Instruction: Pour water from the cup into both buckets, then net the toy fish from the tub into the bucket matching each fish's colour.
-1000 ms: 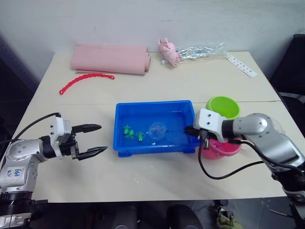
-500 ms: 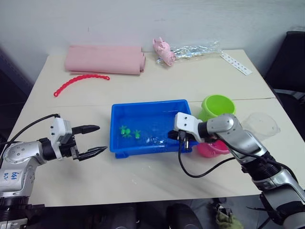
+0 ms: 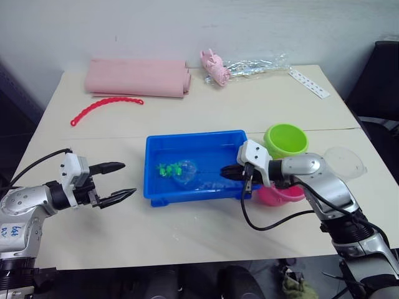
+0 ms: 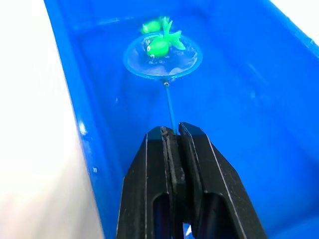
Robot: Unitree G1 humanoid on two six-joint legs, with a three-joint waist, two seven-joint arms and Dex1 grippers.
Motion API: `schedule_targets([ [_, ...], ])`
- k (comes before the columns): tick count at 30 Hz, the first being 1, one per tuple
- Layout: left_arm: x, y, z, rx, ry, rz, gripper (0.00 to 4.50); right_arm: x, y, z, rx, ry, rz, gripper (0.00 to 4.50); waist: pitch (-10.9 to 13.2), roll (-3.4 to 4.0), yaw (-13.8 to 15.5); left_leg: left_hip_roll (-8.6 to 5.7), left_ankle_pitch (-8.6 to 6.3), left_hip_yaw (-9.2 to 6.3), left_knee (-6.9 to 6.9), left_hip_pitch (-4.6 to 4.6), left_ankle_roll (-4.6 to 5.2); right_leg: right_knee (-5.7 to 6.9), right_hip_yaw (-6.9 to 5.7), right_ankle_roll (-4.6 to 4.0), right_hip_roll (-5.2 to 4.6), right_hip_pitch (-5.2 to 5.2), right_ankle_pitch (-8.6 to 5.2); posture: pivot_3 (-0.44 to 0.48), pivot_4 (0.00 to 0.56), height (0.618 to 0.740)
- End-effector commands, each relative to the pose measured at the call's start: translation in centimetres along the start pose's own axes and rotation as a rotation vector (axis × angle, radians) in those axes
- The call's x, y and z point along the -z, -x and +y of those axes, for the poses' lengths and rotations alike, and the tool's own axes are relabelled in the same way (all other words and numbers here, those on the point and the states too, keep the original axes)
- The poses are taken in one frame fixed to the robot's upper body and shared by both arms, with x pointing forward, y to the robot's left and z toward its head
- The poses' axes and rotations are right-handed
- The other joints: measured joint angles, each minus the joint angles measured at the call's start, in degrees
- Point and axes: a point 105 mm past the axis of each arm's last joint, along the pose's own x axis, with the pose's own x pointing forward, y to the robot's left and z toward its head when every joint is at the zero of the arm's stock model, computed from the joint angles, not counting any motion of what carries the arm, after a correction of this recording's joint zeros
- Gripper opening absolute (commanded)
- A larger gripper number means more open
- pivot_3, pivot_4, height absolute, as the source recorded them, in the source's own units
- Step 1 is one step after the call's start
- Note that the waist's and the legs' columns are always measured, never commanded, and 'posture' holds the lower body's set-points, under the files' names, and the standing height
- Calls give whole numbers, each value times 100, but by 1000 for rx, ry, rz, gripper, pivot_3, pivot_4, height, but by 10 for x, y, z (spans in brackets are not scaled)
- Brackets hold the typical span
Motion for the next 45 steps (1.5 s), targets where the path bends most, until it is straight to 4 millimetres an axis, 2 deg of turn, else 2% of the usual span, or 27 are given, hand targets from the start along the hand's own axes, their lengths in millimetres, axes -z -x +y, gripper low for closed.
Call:
schedule_targets([
  [1,-8,1,2,12,-45,-12,4447,-16,16,-1,39,14,-92,0,0,0,1,0,0,0,-1,0,0,0,0,0,0,0,0,0,150,740],
  [4,-10,-1,2,21,-48,-20,4447,-23,23,1,47,13,-150,0,0,0,2,0,0,1,-1,0,0,-1,0,0,0,0,0,0,150,740],
  [9,-19,-12,2,51,-53,-66,4447,-24,43,8,78,28,-179,0,0,0,24,0,0,0,-1,0,0,-2,-1,0,0,2,0,0,150,740],
  [13,-26,-21,4,78,-55,-85,4447,-25,62,5,155,42,-191,0,1,-1,21,-1,-1,2,1,0,1,-3,1,0,0,4,0,0,150,740],
  [20,-47,-49,2,170,-36,-159,4447,-12,86,8,271,66,-187,0,1,-5,48,-1,0,3,1,0,0,-4,0,1,3,6,0,0,150,740],
  [26,-59,-74,-4,244,-36,-209,4447,-15,111,14,373,73,-213,0,1,-5,86,-1,1,5,2,0,-1,-4,2,1,8,6,0,0,150,740],
  [30,-67,-86,-9,285,-44,-242,4447,-17,137,14,447,70,-179,0,1,-5,151,-1,1,5,4,0,-1,-4,3,1,9,8,0,0,150,740],
  [36,-74,-99,-17,338,-63,-296,4447,-6,192,0,617,97,-48,0,1,-6,181,-3,1,6,6,0,1,-29,1,2,9,15,1,0,150,740],
  [40,-80,-109,-22,369,-70,-331,4447,9,222,-12,726,103,34,0,1,-6,200,-3,2,7,7,0,3,-39,1,3,11,18,2,0,150,740],
  [42,-80,-110,-24,379,-69,-332,4447,13,228,-16,751,97,45,0,1,-6,181,-2,2,8,6,0,3,-39,1,3,13,17,2,0,150,740],
  [45,-78,-113,-26,395,-66,-327,4447,33,243,-22,804,172,204,0,1,-6,174,-1,3,9,4,1,2,-37,0,3,15,17,1,0,150,740],
])
